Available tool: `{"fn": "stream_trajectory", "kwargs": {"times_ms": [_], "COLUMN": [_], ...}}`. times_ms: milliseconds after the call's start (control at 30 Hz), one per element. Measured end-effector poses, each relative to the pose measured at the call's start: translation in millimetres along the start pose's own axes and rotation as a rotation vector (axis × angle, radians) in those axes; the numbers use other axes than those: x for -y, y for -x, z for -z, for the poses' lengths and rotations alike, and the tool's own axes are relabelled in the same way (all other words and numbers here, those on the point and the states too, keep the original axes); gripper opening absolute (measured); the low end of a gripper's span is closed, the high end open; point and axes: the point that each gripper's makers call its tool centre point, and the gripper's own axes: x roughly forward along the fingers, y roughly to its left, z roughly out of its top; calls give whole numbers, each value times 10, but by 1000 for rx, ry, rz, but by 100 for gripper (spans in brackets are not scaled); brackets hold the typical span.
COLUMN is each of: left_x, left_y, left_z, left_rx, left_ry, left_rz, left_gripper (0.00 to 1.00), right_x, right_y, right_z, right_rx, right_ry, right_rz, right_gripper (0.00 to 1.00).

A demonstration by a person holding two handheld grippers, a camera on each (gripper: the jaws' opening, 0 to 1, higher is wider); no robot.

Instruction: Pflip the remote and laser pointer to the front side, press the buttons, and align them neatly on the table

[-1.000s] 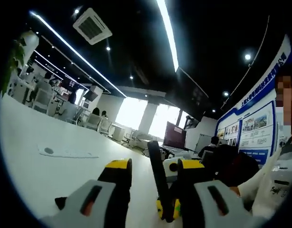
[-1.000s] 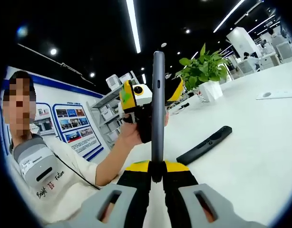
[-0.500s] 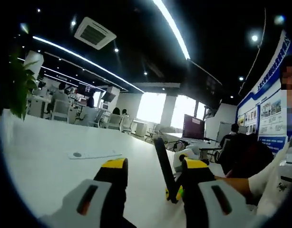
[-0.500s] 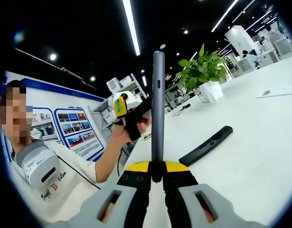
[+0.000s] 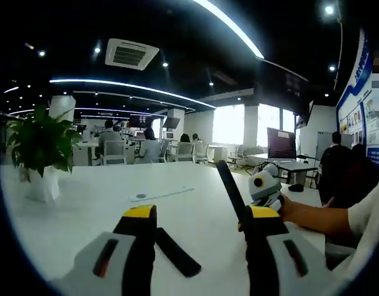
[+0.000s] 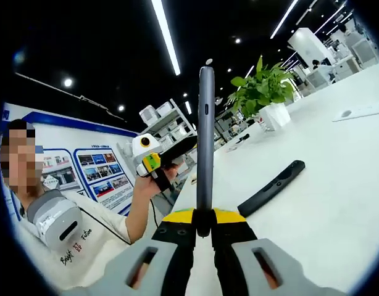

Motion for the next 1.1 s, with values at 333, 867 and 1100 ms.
{"fn": "stream_trajectory", "kwargs": {"times_ms": [333, 867, 1100], "left_x": [80, 146, 69], "left_y": [-139, 179, 393], "left_z": [393, 547, 626], "left_rx": [-130, -44, -119], "left_ry": [15, 70, -27], "left_rz": [33, -71, -121], "left_gripper": [58, 59, 62], "right_x": [40, 31, -5], "right_y": [23, 90, 83], "right_z": [-12, -57, -55], "right_rx": [12, 15, 10], "right_ry": [-13, -78, -92], "right_rz": [15, 5, 7], "right_gripper": [12, 12, 12]}}
